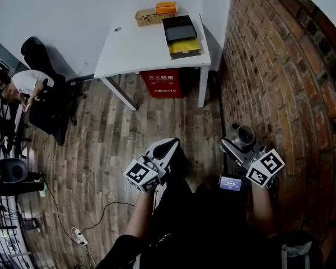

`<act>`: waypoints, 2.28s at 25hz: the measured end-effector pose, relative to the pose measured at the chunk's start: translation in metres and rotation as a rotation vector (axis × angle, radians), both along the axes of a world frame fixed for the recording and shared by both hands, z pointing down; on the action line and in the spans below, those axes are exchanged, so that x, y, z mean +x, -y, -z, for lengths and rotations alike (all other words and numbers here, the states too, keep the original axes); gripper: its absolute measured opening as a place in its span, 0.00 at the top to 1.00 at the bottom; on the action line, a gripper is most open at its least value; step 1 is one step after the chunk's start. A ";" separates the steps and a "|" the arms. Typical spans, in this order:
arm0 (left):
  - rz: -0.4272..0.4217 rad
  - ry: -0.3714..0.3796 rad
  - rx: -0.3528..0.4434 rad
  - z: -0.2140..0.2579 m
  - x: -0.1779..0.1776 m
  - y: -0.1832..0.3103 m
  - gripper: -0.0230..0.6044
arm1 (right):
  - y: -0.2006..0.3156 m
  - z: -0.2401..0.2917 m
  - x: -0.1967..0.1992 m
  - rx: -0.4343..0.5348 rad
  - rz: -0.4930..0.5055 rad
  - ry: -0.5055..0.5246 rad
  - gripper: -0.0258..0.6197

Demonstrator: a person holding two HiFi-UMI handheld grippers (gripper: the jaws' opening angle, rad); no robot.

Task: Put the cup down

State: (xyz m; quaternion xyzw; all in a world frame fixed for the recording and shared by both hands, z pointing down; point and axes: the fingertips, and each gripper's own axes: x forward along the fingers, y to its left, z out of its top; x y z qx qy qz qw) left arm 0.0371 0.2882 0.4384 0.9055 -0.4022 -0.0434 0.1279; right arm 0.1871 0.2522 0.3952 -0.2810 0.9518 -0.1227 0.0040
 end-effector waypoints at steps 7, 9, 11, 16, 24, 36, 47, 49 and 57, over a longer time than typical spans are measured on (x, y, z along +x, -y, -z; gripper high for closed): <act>-0.046 0.021 0.025 0.003 -0.034 0.103 0.95 | 0.086 -0.006 -0.027 -0.001 -0.045 0.007 0.52; -0.070 0.029 0.035 0.009 -0.046 0.130 0.95 | 0.113 -0.004 -0.041 0.000 -0.056 0.005 0.52; -0.100 0.046 0.036 0.011 -0.057 0.155 0.95 | 0.140 0.000 -0.056 0.002 -0.067 0.006 0.52; -0.117 0.062 0.029 0.011 -0.098 0.212 0.95 | 0.199 0.003 -0.101 0.008 -0.064 -0.016 0.52; -0.108 0.040 -0.003 -0.004 -0.146 0.262 0.95 | 0.253 -0.008 -0.145 -0.017 -0.069 -0.034 0.52; -0.112 0.033 -0.033 -0.016 -0.164 0.331 0.95 | 0.326 -0.020 -0.170 -0.050 -0.048 -0.042 0.52; -0.087 0.044 -0.028 -0.006 -0.161 0.433 0.95 | 0.432 -0.015 -0.179 -0.049 0.017 -0.030 0.52; -0.089 0.048 -0.030 -0.004 -0.156 0.452 0.95 | 0.451 -0.014 -0.179 -0.054 0.033 -0.030 0.52; -0.022 0.050 -0.040 -0.005 -0.151 0.517 0.95 | 0.515 -0.022 -0.172 -0.076 0.082 -0.022 0.52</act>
